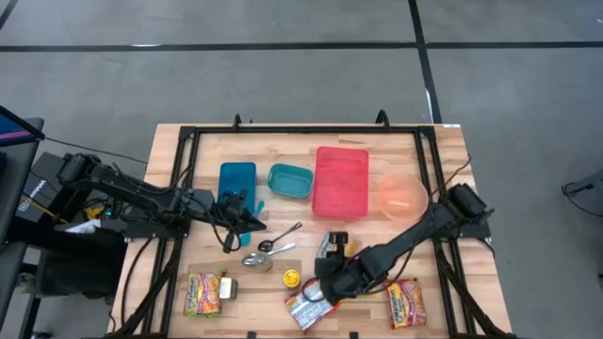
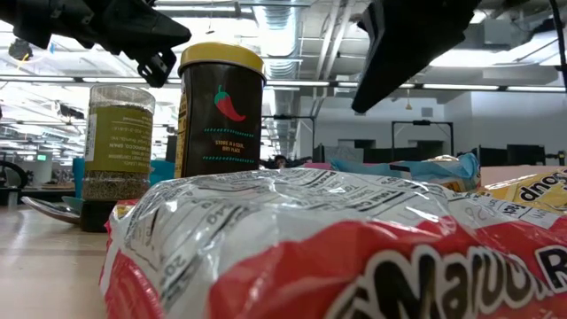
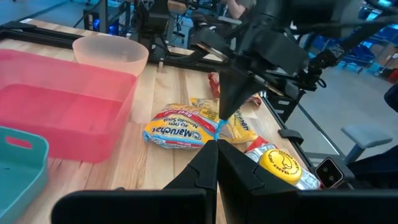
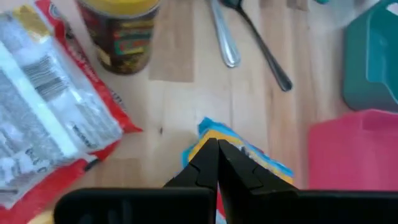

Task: Pick & Place Food Item
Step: Put the light blue noodle pack into the red bin

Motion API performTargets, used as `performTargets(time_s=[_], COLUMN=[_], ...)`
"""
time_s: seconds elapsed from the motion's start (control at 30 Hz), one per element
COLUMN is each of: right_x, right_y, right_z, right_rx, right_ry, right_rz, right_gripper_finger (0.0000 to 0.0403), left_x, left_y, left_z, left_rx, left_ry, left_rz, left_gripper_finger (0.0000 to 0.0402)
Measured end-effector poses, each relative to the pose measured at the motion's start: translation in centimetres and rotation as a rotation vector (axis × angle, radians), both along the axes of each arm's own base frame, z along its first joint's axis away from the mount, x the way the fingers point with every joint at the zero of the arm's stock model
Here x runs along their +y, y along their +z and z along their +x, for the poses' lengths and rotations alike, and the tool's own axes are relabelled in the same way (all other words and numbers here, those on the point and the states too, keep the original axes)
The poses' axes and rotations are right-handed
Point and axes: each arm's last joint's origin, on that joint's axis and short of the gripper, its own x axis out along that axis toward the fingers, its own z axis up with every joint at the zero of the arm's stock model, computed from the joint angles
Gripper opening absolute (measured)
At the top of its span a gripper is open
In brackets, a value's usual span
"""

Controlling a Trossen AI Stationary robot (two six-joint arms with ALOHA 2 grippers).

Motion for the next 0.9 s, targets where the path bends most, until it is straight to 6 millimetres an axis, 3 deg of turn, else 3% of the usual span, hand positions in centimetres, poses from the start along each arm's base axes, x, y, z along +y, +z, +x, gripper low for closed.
performTargets(time_s=[0.2,0.47,0.9], right_x=[0.9,0.1,-0.4], right_y=[0.2,0.5,0.2], right_z=[0.7,1.0,1.1], right_rx=[0.0,0.019,0.048], right_ry=[0.025,-0.101,-0.111], right_rz=[0.081,0.241,0.216], right_gripper_finger=[0.0001,0.0009,0.0138], left_x=[0.0,0.0,0.0], left_y=[0.0,0.0,0.0], left_z=[0.0,0.0,0.0], left_rx=[0.003,0.003,0.003], left_ry=[0.0,0.001,0.004], left_rz=[0.001,0.001,0.002], left_gripper_finger=[0.0,0.0,0.0])
